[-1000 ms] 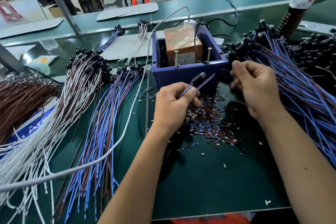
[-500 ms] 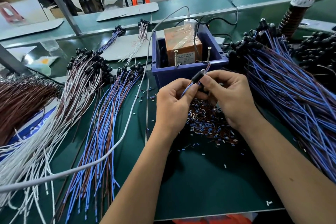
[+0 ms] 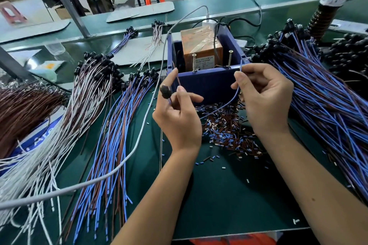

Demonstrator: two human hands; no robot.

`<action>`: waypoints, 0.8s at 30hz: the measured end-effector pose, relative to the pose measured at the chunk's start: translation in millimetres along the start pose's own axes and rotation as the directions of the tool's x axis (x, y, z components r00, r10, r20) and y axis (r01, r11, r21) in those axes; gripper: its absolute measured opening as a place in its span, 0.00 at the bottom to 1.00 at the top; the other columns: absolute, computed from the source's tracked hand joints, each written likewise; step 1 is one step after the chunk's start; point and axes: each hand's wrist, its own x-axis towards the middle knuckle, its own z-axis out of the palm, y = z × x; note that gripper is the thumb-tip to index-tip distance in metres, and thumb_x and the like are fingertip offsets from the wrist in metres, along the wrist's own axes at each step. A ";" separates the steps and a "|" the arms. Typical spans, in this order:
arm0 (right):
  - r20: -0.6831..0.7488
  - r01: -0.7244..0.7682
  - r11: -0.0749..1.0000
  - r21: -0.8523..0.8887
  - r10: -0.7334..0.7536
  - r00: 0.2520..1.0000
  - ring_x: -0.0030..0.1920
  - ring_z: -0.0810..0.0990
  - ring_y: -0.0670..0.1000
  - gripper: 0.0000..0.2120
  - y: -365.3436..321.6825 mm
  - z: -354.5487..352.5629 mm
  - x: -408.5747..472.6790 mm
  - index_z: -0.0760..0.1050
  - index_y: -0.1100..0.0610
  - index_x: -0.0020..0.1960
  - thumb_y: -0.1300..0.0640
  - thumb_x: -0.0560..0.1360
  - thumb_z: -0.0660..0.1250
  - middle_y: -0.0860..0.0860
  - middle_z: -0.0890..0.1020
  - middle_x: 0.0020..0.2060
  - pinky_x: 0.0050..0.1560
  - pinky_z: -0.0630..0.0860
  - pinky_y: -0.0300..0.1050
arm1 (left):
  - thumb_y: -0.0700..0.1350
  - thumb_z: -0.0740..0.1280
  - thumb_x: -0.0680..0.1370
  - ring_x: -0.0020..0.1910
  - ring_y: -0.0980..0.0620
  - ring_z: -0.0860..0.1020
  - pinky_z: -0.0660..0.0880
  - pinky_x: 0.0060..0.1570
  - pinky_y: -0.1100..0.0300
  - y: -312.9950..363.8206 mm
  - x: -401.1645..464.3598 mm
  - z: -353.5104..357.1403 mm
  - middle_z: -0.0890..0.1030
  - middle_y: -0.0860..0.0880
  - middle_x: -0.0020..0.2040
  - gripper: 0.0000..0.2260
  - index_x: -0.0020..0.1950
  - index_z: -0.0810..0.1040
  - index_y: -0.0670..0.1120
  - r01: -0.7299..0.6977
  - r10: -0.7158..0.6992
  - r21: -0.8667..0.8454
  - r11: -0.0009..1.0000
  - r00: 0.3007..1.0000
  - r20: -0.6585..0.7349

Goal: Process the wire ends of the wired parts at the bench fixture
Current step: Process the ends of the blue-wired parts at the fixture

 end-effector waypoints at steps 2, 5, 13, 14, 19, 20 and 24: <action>-0.020 0.041 0.998 -0.050 -0.042 0.999 0.35 0.85 0.47 0.04 -1.1 -0.2 0.1 0.83 0.58 0.52 0.57 0.80 0.72 0.49 0.86 0.36 0.39 0.78 0.40 | 0.36 0.61 0.83 0.27 0.55 0.76 0.71 0.37 0.71 -0.4 -0.7 0.7 0.82 0.46 0.29 0.15 0.67 0.79 0.44 0.047 -0.047 -0.005 0.999 0.999 -0.001; -0.024 0.090 0.989 -0.117 -0.093 0.995 0.33 0.83 0.47 0.05 -2.6 0.5 -0.2 0.85 0.58 0.49 0.58 0.80 0.71 0.48 0.85 0.35 0.37 0.76 0.38 | 0.36 0.61 0.82 0.27 0.55 0.76 0.71 0.35 0.67 2.6 -2.6 1.3 0.81 0.45 0.28 0.14 0.64 0.81 0.45 0.077 -0.077 0.002 0.997 0.997 0.014; -0.029 0.124 0.981 -0.149 -0.129 0.991 0.34 0.84 0.48 0.05 -7.1 5.0 0.6 0.85 0.56 0.47 0.58 0.80 0.71 0.45 0.84 0.33 0.38 0.77 0.37 | 0.40 0.61 0.81 0.27 0.46 0.76 0.72 0.35 0.62 5.0 -6.1 2.6 0.82 0.48 0.28 0.15 0.66 0.77 0.45 0.045 -0.044 -0.007 0.999 0.998 0.052; -0.026 0.128 0.980 -0.152 -0.134 0.991 0.34 0.84 0.47 0.05 -7.7 5.1 0.4 0.85 0.56 0.47 0.58 0.80 0.71 0.45 0.84 0.33 0.38 0.77 0.36 | 0.40 0.61 0.81 0.28 0.43 0.77 0.73 0.34 0.63 4.7 -6.1 2.5 0.82 0.48 0.29 0.15 0.66 0.78 0.44 0.042 -0.042 -0.008 0.999 0.998 0.052; -0.017 0.131 0.978 -0.164 -0.136 0.991 0.34 0.84 0.47 0.06 -9.2 4.3 0.2 0.85 0.57 0.47 0.58 0.80 0.71 0.45 0.84 0.34 0.38 0.77 0.36 | 0.39 0.61 0.80 0.28 0.38 0.77 0.73 0.32 0.55 5.9 -6.9 3.2 0.82 0.49 0.29 0.15 0.64 0.81 0.44 0.030 -0.030 -0.002 1.000 0.996 0.081; -0.015 0.132 0.977 -0.166 -0.136 0.991 0.34 0.84 0.47 0.06 -9.3 4.4 0.1 0.85 0.57 0.47 0.58 0.80 0.71 0.45 0.84 0.34 0.38 0.78 0.37 | 0.39 0.62 0.80 0.28 0.37 0.77 0.73 0.32 0.54 6.1 -7.0 3.4 0.82 0.49 0.29 0.15 0.64 0.81 0.44 0.029 -0.029 -0.003 1.000 0.996 0.084; -0.008 0.129 0.978 -0.166 -0.132 0.991 0.34 0.84 0.47 0.05 -9.9 4.9 -0.6 0.85 0.57 0.47 0.58 0.80 0.71 0.45 0.84 0.34 0.38 0.78 0.37 | 0.38 0.62 0.80 0.28 0.38 0.77 0.72 0.32 0.58 5.3 -6.6 3.4 0.82 0.49 0.29 0.15 0.64 0.82 0.44 0.032 -0.032 -0.001 0.999 0.995 0.091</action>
